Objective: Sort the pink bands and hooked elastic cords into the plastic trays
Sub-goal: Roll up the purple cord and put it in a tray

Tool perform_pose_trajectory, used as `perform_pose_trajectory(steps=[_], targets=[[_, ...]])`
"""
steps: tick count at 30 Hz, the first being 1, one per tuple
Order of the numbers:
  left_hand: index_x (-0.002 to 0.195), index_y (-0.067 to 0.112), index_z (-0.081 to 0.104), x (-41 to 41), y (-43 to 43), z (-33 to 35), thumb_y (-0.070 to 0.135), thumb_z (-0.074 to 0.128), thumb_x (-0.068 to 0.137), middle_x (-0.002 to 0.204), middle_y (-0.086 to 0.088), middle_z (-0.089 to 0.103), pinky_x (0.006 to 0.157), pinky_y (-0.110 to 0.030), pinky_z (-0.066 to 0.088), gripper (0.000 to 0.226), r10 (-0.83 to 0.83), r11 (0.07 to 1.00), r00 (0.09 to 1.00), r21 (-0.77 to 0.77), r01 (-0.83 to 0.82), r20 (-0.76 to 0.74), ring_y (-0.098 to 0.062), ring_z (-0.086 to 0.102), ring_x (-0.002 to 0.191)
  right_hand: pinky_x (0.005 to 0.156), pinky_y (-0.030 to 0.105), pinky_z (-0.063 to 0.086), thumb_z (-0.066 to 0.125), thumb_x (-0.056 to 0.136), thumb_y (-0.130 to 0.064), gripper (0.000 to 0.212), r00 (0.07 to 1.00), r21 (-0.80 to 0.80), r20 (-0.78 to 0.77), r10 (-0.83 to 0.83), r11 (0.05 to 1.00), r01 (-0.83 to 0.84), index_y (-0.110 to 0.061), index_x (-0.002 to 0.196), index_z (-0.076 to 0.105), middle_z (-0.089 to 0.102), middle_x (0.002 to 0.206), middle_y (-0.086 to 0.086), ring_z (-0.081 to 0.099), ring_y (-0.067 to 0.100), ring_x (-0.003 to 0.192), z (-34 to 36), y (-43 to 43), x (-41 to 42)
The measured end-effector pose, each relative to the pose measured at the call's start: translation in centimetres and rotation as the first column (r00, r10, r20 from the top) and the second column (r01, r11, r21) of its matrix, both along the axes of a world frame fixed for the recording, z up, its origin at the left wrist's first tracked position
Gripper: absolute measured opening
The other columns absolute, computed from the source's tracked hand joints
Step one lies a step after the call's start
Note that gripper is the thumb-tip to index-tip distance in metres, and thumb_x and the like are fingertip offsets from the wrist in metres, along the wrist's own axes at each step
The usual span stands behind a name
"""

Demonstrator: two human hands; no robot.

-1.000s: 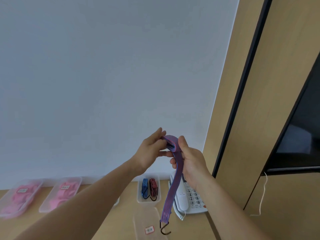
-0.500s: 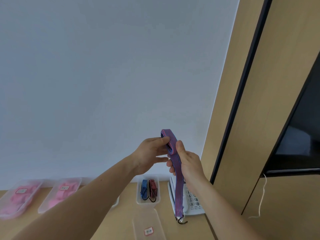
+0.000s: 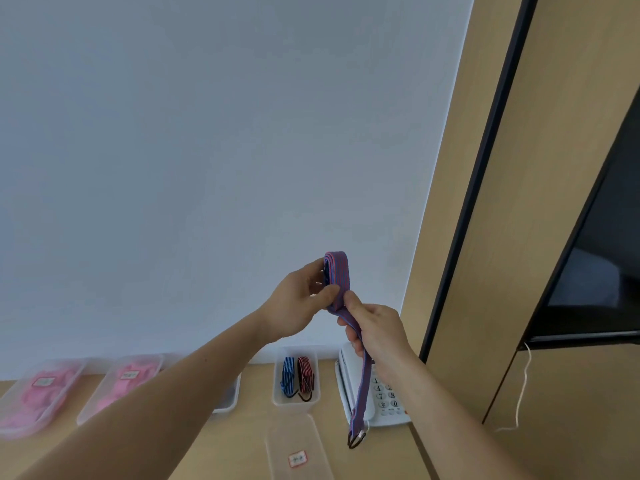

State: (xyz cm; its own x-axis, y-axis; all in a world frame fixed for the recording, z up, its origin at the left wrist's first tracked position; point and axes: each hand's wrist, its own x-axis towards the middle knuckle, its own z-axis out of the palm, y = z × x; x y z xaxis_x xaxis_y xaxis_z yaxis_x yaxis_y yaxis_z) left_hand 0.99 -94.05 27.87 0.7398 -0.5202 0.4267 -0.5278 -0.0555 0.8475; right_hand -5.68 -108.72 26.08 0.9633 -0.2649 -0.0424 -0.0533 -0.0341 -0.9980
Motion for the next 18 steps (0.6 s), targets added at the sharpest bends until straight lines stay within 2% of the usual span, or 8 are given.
perform_pose_trajectory(steps=[2,4,8,11,13,15,16,18], targets=[[0.121,0.015,0.057,-0.1,0.3,-0.3,0.008,0.055,0.096,0.098,-0.008,0.066,0.083,-0.027,0.054,0.025,0.027,0.995,0.987,0.086,-0.041,0.156,-0.019,0.065,0.088,0.043,0.022,0.038,0.058,0.091,-0.053,0.053,1.000,0.018,-0.026,0.003,1.000,-0.003,-0.006,0.071,0.073,0.061,0.056,0.005,0.045,0.016,0.041,0.1,-0.1,0.0],[0.124,0.017,0.055,0.0,0.5,-0.7,0.010,0.054,0.095,0.095,-0.003,0.066,0.084,-0.028,0.053,0.030,0.020,0.979,0.942,0.187,-0.088,0.336,-0.022,0.063,0.085,0.046,0.024,0.041,0.052,0.090,-0.063,0.063,0.998,0.071,-0.051,0.041,0.997,-0.037,-0.007,0.076,0.076,0.067,0.062,0.009,0.050,0.017,0.044,0.3,-0.4,0.1],[0.137,0.009,0.053,0.1,0.9,-1.5,0.006,0.056,0.093,0.125,-0.001,0.064,0.086,-0.027,0.050,0.044,0.001,0.929,0.728,0.268,-0.253,0.685,-0.021,0.063,0.100,0.049,0.026,0.043,0.047,0.068,-0.087,0.082,0.988,0.129,-0.042,0.146,0.982,-0.140,-0.011,0.075,0.078,0.071,0.071,0.014,0.055,0.019,0.048,0.5,-0.4,0.6],[0.141,0.010,0.051,0.4,1.2,-1.7,0.002,0.058,0.093,0.142,-0.006,0.053,0.100,-0.031,0.047,0.049,0.001,0.924,0.708,0.270,-0.271,0.706,-0.023,0.056,0.124,0.050,0.026,0.045,0.052,0.066,-0.083,0.073,0.986,0.120,-0.002,0.165,0.979,-0.163,-0.017,0.080,0.079,0.073,0.074,0.012,0.057,0.017,0.052,0.1,-0.2,0.8],[0.144,0.019,0.045,0.3,1.1,-1.8,0.000,0.059,0.092,0.148,-0.002,0.046,0.103,-0.026,0.044,0.058,0.083,0.939,0.840,0.241,-0.246,0.536,-0.016,0.049,0.132,0.053,0.026,0.047,0.055,0.068,-0.079,0.069,0.987,0.125,0.036,0.156,0.979,-0.159,-0.016,0.082,0.080,0.075,0.079,0.012,0.059,0.016,0.054,-0.2,-0.2,0.8],[0.150,0.023,0.033,0.1,0.8,-1.6,0.000,0.058,0.090,0.150,0.004,0.043,0.104,-0.023,0.043,0.069,0.167,0.977,0.975,0.109,-0.183,0.146,-0.013,0.045,0.135,0.053,0.025,0.048,0.058,0.072,-0.071,0.064,0.985,0.162,0.110,0.136,0.975,-0.153,-0.012,0.087,0.078,0.076,0.085,0.013,0.058,0.015,0.056,-0.2,-0.2,0.8],[0.152,0.020,0.028,0.0,0.7,-1.3,0.004,0.059,0.090,0.148,0.002,0.044,0.104,-0.029,0.045,0.071,0.158,0.987,0.980,-0.003,-0.160,-0.124,-0.016,0.049,0.132,0.053,0.024,0.048,0.060,0.073,-0.068,0.061,0.980,0.178,0.150,0.127,0.972,-0.154,-0.012,0.090,0.077,0.076,0.087,0.013,0.058,0.014,0.056,-0.2,-0.2,0.7],[0.143,0.010,0.044,0.0,0.5,-0.8,0.024,0.060,0.087,0.130,-0.007,0.061,0.100,-0.041,0.047,0.060,0.023,0.975,0.852,-0.175,-0.133,-0.523,-0.021,0.062,0.113,0.054,0.023,0.048,0.062,0.074,-0.063,0.055,0.972,0.165,0.206,0.116,0.975,-0.152,-0.013,0.092,0.076,0.076,0.087,0.010,0.058,0.013,0.057,-0.1,0.1,0.6]])
